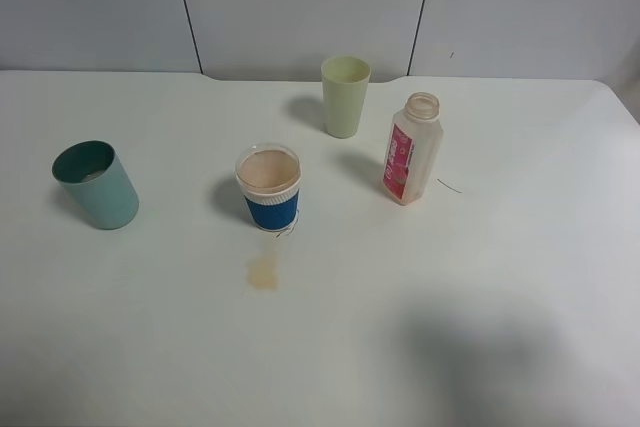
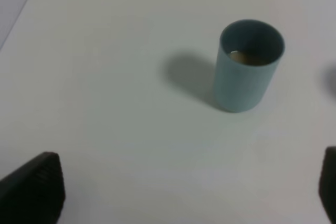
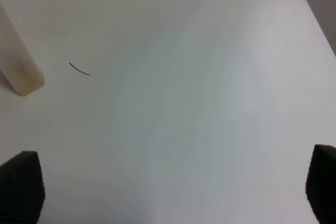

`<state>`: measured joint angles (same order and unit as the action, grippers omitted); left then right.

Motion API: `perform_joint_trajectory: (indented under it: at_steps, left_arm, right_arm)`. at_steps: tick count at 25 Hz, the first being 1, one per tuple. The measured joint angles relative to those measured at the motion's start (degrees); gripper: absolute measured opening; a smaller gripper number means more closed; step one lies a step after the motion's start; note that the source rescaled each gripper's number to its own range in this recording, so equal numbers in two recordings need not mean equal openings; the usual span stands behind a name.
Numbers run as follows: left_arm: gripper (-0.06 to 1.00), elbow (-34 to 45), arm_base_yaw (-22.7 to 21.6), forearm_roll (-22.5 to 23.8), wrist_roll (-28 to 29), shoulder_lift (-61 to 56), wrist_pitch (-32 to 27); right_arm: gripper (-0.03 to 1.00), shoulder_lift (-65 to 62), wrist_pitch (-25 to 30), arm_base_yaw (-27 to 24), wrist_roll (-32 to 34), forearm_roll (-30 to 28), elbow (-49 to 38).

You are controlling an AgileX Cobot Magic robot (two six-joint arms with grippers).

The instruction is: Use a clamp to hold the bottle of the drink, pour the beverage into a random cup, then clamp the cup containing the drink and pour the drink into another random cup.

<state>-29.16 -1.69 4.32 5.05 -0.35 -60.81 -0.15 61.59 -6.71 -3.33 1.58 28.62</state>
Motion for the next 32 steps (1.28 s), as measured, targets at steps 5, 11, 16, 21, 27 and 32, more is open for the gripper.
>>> perform_joint_trajectory:
  at_steps: [5, 11, 16, 21, 27, 32]
  left_arm:
    - [0.98, 0.0, 0.0, -0.1, -0.2, 0.0, 0.0]
    - [0.99, 0.0, 0.0, -0.2, -0.2, 0.0, 0.0]
    - [1.00, 0.0, 0.0, -0.2, -0.2, 0.0, 0.0]
    - [1.00, 0.0, 0.0, -0.2, -0.2, 0.0, 0.0]
    - [1.00, 0.0, 0.0, -0.2, -0.2, 0.0, 0.0]
    - [1.00, 0.0, 0.0, -0.2, -0.2, 0.0, 0.0]
  right_arm:
    - [1.00, 0.0, 0.0, 0.0, 0.0, 0.0, 0.0]
    - [1.00, 0.0, 0.0, 0.0, 0.0, 0.0, 0.0]
    - [1.00, 0.0, 0.0, 0.0, 0.0, 0.0, 0.0]
    - [1.00, 0.0, 0.0, 0.0, 0.0, 0.0, 0.0]
    - [1.00, 0.0, 0.0, 0.0, 0.0, 0.0, 0.0]
    - [1.00, 0.0, 0.0, 0.0, 0.0, 0.0, 0.0]
